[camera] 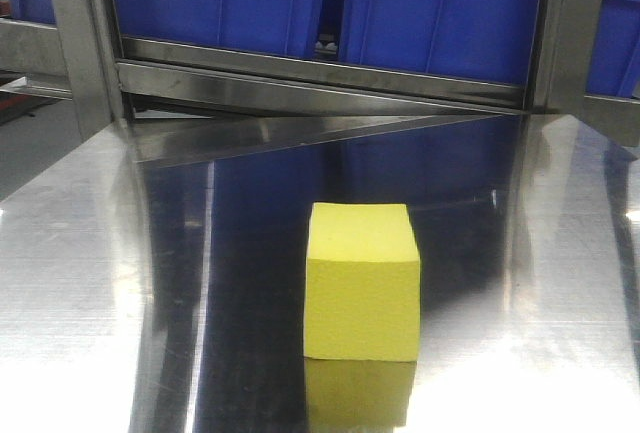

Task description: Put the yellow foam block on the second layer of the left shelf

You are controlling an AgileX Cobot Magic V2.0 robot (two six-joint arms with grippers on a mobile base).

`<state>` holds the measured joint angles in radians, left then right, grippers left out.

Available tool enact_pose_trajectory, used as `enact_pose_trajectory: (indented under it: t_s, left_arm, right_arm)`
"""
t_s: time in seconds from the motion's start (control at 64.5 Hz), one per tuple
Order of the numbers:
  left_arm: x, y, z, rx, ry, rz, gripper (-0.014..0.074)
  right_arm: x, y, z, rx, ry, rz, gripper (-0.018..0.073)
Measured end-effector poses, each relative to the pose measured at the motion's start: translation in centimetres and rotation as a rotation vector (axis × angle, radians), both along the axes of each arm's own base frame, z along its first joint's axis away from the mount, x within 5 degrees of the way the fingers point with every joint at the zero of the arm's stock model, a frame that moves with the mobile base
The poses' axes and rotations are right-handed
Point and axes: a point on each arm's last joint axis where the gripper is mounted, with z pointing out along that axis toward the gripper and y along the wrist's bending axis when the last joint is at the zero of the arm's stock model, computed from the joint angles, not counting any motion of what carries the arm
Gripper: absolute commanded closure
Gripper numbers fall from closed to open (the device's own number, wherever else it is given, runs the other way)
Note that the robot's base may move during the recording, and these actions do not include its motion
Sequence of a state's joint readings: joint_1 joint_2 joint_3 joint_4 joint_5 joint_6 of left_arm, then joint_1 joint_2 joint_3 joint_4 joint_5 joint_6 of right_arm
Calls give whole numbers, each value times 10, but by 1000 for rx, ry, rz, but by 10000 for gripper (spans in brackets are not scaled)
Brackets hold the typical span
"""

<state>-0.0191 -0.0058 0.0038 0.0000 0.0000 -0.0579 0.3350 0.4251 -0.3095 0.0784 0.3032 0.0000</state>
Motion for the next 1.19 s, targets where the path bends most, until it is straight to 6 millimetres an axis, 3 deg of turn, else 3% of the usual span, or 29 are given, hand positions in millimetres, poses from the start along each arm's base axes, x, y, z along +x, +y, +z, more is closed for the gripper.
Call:
enact_pose_trajectory:
  t_s: [0.171,0.527,0.667,0.884,1.054,1.194]
  left_arm:
    - [0,0,0,0,0,0,472]
    - [0,0,0,0,0,0,472]
    - [0,0,0,0,0,0,472]
    - [0,0,0,0,0,0,472]
    - [0,0,0,0,0,0,472]
    - [0,0,0,0,0,0,472]
  right_arm:
    - [13,13,10,-45,32,80,-78]
    - [48,59,20,81,339,100,-70]
    - [70,94,23,140,537,32,-70]
    - [101,152,13,86,773,-113,-70]
    - [112,193,10,22,824,-108,-70]
    - [118,212,4,-20,851,-110,-70]
